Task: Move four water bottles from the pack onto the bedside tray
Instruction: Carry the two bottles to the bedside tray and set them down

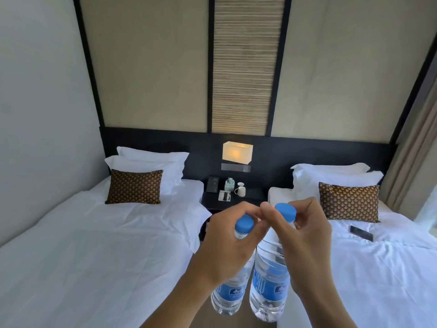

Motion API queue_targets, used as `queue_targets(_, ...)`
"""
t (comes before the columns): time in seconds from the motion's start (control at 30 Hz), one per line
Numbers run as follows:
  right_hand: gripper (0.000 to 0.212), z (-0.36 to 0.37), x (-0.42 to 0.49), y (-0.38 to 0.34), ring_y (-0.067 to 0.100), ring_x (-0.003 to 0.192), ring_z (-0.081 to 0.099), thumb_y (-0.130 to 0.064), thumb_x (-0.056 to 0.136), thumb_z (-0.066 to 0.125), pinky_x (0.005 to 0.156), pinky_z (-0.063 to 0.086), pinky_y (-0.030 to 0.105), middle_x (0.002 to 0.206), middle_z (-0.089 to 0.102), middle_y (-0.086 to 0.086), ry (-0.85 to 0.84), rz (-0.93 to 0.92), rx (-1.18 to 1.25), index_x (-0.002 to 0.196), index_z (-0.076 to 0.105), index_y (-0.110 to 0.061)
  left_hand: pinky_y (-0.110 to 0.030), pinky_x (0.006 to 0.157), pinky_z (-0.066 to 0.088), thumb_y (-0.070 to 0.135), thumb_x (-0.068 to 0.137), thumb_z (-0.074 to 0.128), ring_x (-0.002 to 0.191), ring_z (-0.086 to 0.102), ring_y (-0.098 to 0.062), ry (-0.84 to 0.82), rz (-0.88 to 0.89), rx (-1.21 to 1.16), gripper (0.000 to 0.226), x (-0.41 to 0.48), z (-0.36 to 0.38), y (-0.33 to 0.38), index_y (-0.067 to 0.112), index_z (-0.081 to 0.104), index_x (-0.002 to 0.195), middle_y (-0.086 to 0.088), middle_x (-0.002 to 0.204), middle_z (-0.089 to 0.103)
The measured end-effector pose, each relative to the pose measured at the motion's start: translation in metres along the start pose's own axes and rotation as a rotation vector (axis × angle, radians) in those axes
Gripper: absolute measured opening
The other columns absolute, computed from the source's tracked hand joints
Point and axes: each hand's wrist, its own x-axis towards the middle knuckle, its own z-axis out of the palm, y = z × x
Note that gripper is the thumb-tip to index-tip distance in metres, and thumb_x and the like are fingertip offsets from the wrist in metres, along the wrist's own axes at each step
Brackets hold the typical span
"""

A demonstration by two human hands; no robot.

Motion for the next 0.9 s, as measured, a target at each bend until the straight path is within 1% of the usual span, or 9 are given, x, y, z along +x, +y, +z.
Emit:
queue_targets(0.1, 0.036, 0.044, 0.069, 0.051, 0.002, 0.065, 0.053, -0.033, 0.075, 0.086, 0.061, 0.046, 0.014, 0.076, 0.062, 0.006, 0.032, 0.015, -0.018, 0.083, 0.059, -0.011, -0.026, 0.081, 0.063, 0.057, 0.089, 0.062, 0.095, 0.072, -0.011, -0.011, -0.028, -0.031, 0.017, 0.072, -0.001, -0.065, 0.043, 0.066, 0.097, 0.018, 0.098, 0.073)
queue_targets(0.23, 0.037, 0.097, 0.169, 0.130, 0.003, 0.064, 0.053, -0.036, 0.075, 0.085, 0.061, 0.048, 0.020, 0.077, 0.063, 0.008, 0.061, 0.016, -0.014, 0.084, 0.059, -0.011, -0.015, 0.080, 0.058, 0.053, 0.088, 0.064, 0.096, 0.071, -0.006, -0.038, -0.039, -0.052, 0.010, 0.173, 0.006, -0.158, 0.046, 0.065, 0.095, 0.023, 0.098, 0.073)
queue_targets(0.37, 0.036, 0.145, 0.285, 0.208, 0.005, 0.065, 0.056, -0.034, 0.077, 0.085, 0.061, 0.051, 0.021, 0.077, 0.064, 0.006, 0.090, 0.020, 0.014, 0.085, 0.059, -0.010, -0.008, 0.077, 0.053, 0.051, 0.086, 0.063, 0.097, 0.070, 0.002, -0.057, -0.012, -0.039, 0.009, 0.291, 0.022, -0.247, 0.047, 0.062, 0.094, 0.038, 0.093, 0.069)
queue_targets(0.4, 0.037, 0.156, 0.316, 0.224, 0.004, 0.064, 0.056, -0.034, 0.077, 0.085, 0.060, 0.051, 0.020, 0.075, 0.063, 0.005, 0.088, 0.026, 0.015, 0.086, 0.058, -0.010, -0.008, 0.076, 0.054, 0.050, 0.086, 0.063, 0.096, 0.070, 0.002, -0.054, -0.018, -0.041, 0.009, 0.322, 0.026, -0.266, 0.046, 0.063, 0.094, 0.038, 0.093, 0.070)
queue_targets(0.53, 0.040, 0.195, 0.434, 0.272, 0.003, 0.062, 0.054, -0.035, 0.076, 0.086, 0.060, 0.050, 0.021, 0.073, 0.063, 0.005, 0.112, 0.023, 0.007, 0.085, 0.057, -0.009, -0.019, 0.076, 0.059, 0.048, 0.087, 0.068, 0.090, 0.073, -0.008, -0.069, -0.024, -0.056, 0.007, 0.442, 0.036, -0.332, 0.043, 0.067, 0.092, 0.020, 0.092, 0.075)
queue_targets(0.67, 0.038, 0.223, 0.542, 0.327, 0.000, 0.058, 0.050, -0.028, 0.076, 0.087, 0.058, 0.045, 0.013, 0.070, 0.059, 0.003, 0.150, 0.004, -0.008, 0.084, 0.058, -0.004, -0.017, 0.076, 0.058, 0.042, 0.086, 0.073, 0.088, 0.073, -0.008, -0.094, -0.029, -0.103, 0.008, 0.552, 0.055, -0.400, 0.038, 0.069, 0.092, 0.015, 0.091, 0.075)
queue_targets(0.77, 0.037, 0.242, 0.613, 0.384, -0.001, 0.057, 0.051, -0.028, 0.076, 0.087, 0.057, 0.044, 0.012, 0.070, 0.059, 0.001, 0.178, 0.027, -0.016, 0.083, 0.058, -0.005, -0.018, 0.075, 0.057, 0.034, 0.087, 0.076, 0.084, 0.073, -0.009, -0.130, -0.041, -0.127, 0.007, 0.624, 0.079, -0.463, 0.034, 0.070, 0.091, 0.009, 0.089, 0.075)
queue_targets(0.87, 0.036, 0.262, 0.687, 0.454, 0.002, 0.059, 0.052, -0.030, 0.077, 0.086, 0.059, 0.045, 0.017, 0.072, 0.061, 0.004, 0.190, 0.067, -0.033, 0.083, 0.058, -0.008, -0.019, 0.073, 0.056, 0.043, 0.084, 0.074, 0.079, 0.071, -0.008, -0.128, -0.040, -0.152, 0.008, 0.693, 0.111, -0.537, 0.038, 0.068, 0.087, 0.010, 0.084, 0.074)
queue_targets(0.9, 0.036, 0.269, 0.713, 0.479, 0.007, 0.061, 0.053, -0.031, 0.077, 0.086, 0.061, 0.046, 0.021, 0.074, 0.062, 0.008, 0.194, 0.078, -0.047, 0.083, 0.058, -0.009, -0.017, 0.071, 0.055, 0.044, 0.084, 0.073, 0.076, 0.070, -0.007, -0.118, -0.040, -0.167, 0.008, 0.714, 0.123, -0.563, 0.039, 0.067, 0.086, 0.013, 0.082, 0.072)
